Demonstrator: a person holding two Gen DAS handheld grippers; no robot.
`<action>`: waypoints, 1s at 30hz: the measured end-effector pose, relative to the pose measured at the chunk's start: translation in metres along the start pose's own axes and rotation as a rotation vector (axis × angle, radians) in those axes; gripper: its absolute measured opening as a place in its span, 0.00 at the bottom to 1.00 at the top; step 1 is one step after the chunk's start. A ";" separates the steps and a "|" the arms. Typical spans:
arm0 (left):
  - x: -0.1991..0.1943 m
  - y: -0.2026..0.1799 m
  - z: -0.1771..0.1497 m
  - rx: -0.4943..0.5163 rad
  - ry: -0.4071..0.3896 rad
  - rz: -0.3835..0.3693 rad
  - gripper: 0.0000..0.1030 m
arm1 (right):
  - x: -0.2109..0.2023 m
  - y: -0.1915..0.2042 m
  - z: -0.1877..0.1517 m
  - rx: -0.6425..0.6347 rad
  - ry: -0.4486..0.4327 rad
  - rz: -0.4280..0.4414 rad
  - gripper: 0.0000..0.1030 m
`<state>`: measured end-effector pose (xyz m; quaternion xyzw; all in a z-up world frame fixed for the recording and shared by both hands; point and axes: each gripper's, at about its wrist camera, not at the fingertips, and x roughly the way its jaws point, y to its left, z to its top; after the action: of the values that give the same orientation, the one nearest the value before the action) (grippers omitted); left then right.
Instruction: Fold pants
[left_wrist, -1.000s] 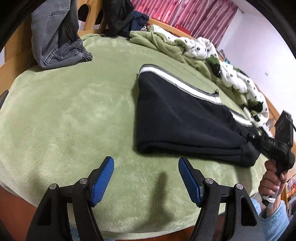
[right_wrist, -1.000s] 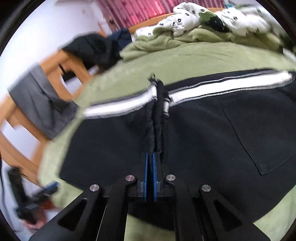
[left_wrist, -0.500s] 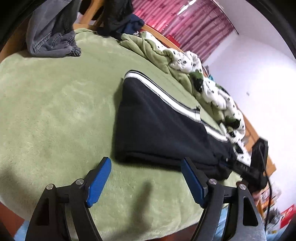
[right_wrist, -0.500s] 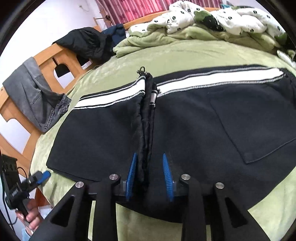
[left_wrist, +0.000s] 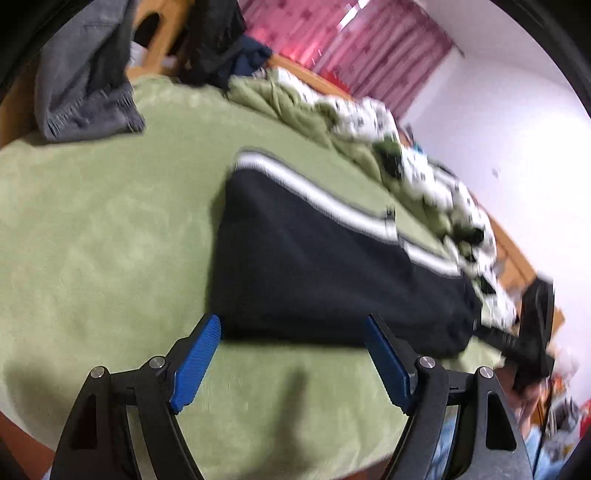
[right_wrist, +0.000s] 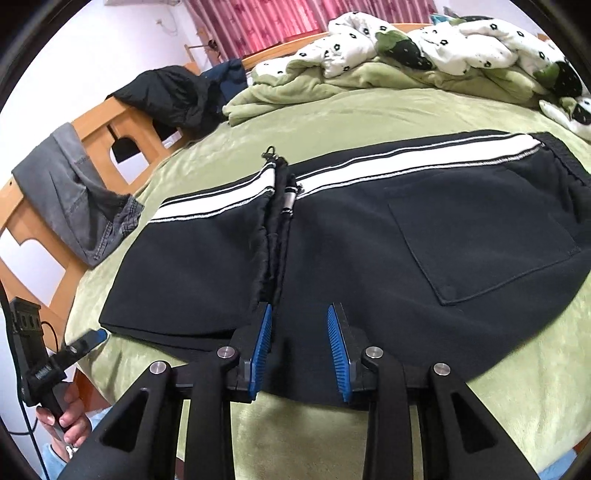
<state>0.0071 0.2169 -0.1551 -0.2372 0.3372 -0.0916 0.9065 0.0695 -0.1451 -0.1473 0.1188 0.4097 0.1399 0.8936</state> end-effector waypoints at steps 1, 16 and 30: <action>0.002 -0.001 0.006 0.005 -0.011 0.016 0.76 | -0.001 -0.002 0.000 0.003 -0.004 -0.001 0.30; 0.084 0.040 0.084 -0.202 0.119 0.005 0.14 | 0.006 -0.009 0.000 -0.025 -0.007 -0.020 0.30; 0.044 0.041 0.016 -0.221 0.190 -0.002 0.40 | -0.004 0.003 -0.014 -0.015 0.004 0.017 0.30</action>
<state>0.0512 0.2439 -0.1896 -0.3259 0.4292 -0.0768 0.8389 0.0552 -0.1424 -0.1523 0.1154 0.4096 0.1508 0.8923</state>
